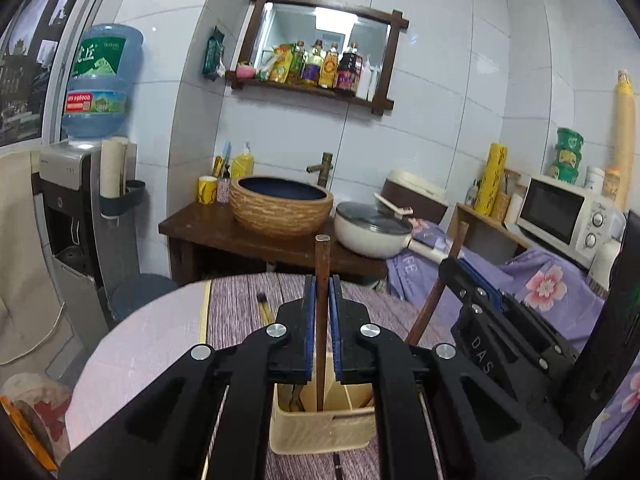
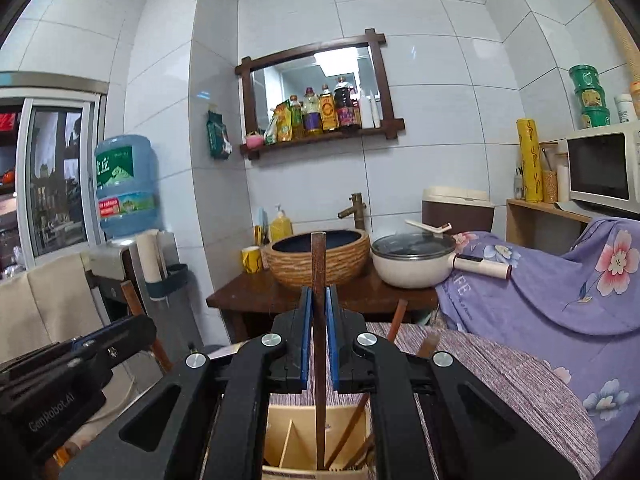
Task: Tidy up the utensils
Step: 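Open both tools to drop the chopsticks into the basket, then lower both tools and grasp a wooden chopstick with the left tool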
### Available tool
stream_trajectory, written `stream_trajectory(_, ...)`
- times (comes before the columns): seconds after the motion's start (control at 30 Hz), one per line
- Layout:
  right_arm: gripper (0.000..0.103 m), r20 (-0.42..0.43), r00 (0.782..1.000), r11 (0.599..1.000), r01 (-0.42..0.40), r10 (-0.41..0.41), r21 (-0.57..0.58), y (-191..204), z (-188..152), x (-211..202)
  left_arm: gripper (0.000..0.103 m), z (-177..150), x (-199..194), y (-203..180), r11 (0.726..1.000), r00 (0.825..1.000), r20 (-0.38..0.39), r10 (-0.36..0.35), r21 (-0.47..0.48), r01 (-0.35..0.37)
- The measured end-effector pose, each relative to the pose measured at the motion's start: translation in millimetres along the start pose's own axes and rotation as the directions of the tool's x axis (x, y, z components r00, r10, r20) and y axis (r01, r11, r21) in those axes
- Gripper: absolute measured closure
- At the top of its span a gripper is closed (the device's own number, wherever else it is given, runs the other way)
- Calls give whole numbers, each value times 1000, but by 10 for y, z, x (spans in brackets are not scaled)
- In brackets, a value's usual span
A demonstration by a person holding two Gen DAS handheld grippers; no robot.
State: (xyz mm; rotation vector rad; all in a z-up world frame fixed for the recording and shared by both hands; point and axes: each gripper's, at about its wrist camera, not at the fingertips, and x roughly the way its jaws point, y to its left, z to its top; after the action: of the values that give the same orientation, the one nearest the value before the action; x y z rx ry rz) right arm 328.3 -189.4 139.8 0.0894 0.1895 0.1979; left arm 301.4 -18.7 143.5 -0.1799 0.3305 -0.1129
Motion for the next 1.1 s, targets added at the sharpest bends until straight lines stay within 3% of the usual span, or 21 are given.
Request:
stream_trajectory(0.27, 96, -103, 995, 999, -23, 19, -37, 25, -189, 106, 96, -358, 125, 9, 1000, 998, -64, 0, 31, 2)
stream_trajectory(0.33, 95, -94, 996, 999, -13, 10, -37, 8, -216, 65, 96, -405, 115, 11, 999, 998, -64, -1, 38, 3)
stream_trajectory(0.4, 88, -89, 996, 999, -19, 16, -31, -17, -221, 12, 96, -437, 80, 14, 999, 998, -66, -6, 53, 10)
stream_trajectory(0.43, 75, -89, 996, 999, -26, 23, -25, -30, -224, -23, 94, -450, 56, 13, 998, 998, -66, -10, 61, 14)
stream_trajectory(0.47, 60, -86, 996, 999, -30, 29, -19, -47, -224, -58, 91, -472, 14, 15, 997, 998, -66, -12, 70, 16)
stream_trajectory(0.5, 57, -74, 997, 999, -36, 36, -7, -68, -228, -131, 77, -498, -36, 24, 997, 998, -62, -13, 75, 18)
stream_trajectory(0.53, 56, -62, 997, 999, -42, 42, -3, -79, -234, -203, 54, -529, -107, 45, 997, 999, -52, -15, 73, 19)
stream_trajectory(0.6, 51, -65, 996, 998, -55, 54, -10, -78, -260, -319, 38, -607, -275, 103, 998, 1000, -21, -16, 57, 18)
stream_trajectory(0.77, 41, -156, 983, 993, -105, 94, -61, -38, -491, -535, 38, -919, -564, 242, 998, 997, -80, 2, 70, 4)
stream_trajectory(0.93, 41, -292, 950, 992, -124, 113, -18, -121, -832, -615, 37, -1376, -560, 452, 999, 970, -242, 24, 48, -13)
stream_trajectory(1.1, 41, -426, 898, 994, -101, 114, 52, -249, -1216, -590, 38, -1867, -479, 528, 999, 924, -381, 21, 45, -4)
